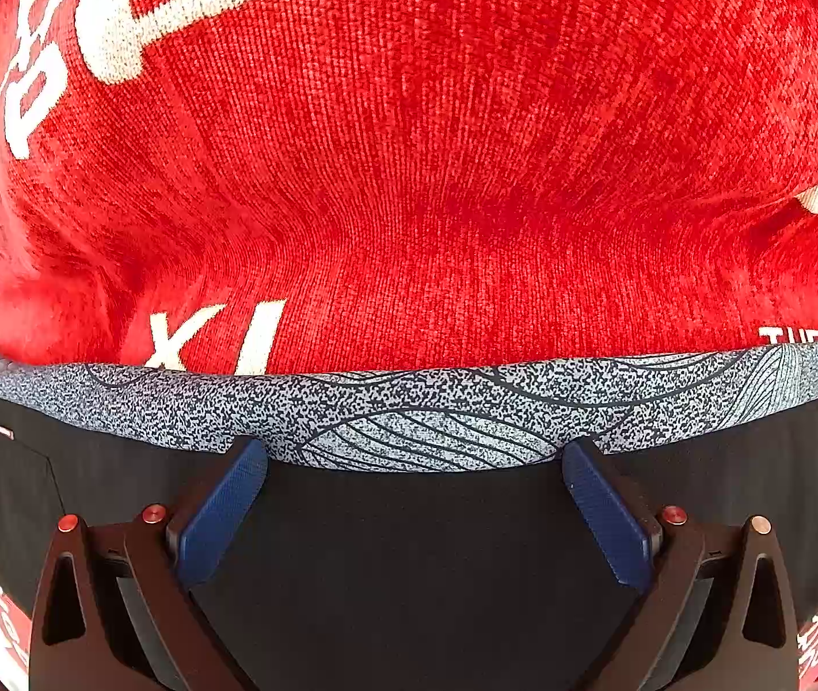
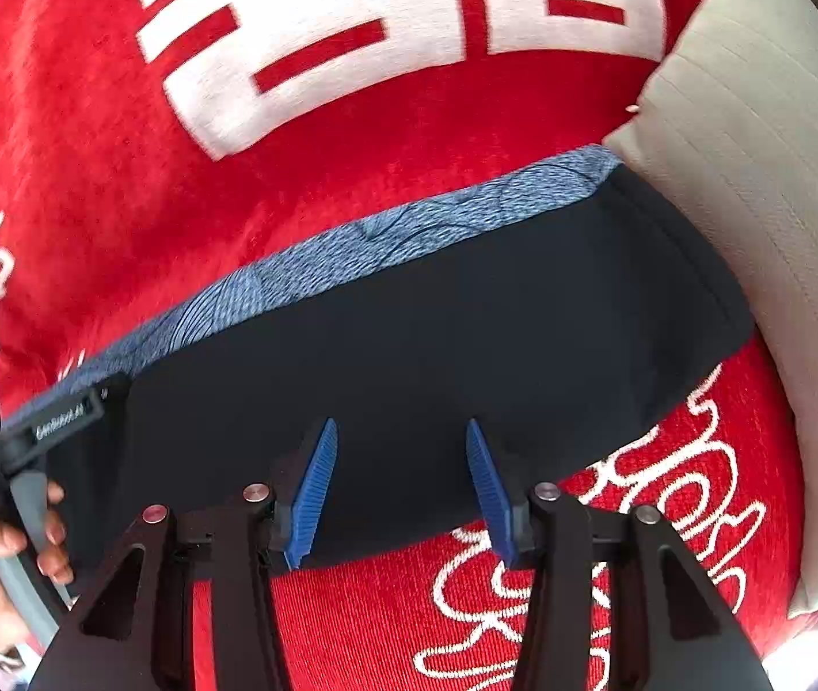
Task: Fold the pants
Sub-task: 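Grasp the trouser end with the right gripper and fold it over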
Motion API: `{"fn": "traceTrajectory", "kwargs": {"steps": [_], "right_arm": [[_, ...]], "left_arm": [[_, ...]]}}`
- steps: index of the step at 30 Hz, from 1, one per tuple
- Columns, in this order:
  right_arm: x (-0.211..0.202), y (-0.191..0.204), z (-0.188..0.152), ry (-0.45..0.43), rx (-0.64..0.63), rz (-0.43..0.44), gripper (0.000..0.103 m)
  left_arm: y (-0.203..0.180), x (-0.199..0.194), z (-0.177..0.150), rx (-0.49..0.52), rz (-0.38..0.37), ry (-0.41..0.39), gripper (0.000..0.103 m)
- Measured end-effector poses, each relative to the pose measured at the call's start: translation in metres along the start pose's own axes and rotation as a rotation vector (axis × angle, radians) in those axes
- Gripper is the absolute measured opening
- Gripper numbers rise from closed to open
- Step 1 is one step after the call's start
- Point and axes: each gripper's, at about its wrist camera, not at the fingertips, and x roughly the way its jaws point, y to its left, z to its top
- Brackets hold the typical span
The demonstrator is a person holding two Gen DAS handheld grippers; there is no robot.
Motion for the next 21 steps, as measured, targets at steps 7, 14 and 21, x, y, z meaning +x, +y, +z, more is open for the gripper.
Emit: {"fn": "traceTrajectory", "kwargs": {"steps": [7, 14, 21], "right_arm": [[0.014, 0.013, -0.003, 0.015, -0.074, 0.026, 0.073], [-0.009, -0.073, -0.042, -0.047, 0.423, 0.420, 0.074], [0.004, -0.127, -0.073, -0.133, 0.715, 0.544, 0.073]], "left_arm": [[-0.002, -0.002, 0.003, 0.004, -0.003, 0.055, 0.103], [-0.036, -0.047, -0.026, 0.085, -0.024, 0.023, 0.103], [-0.101, -0.049, -0.055, 0.179, -0.029, 0.017, 0.103]]}}
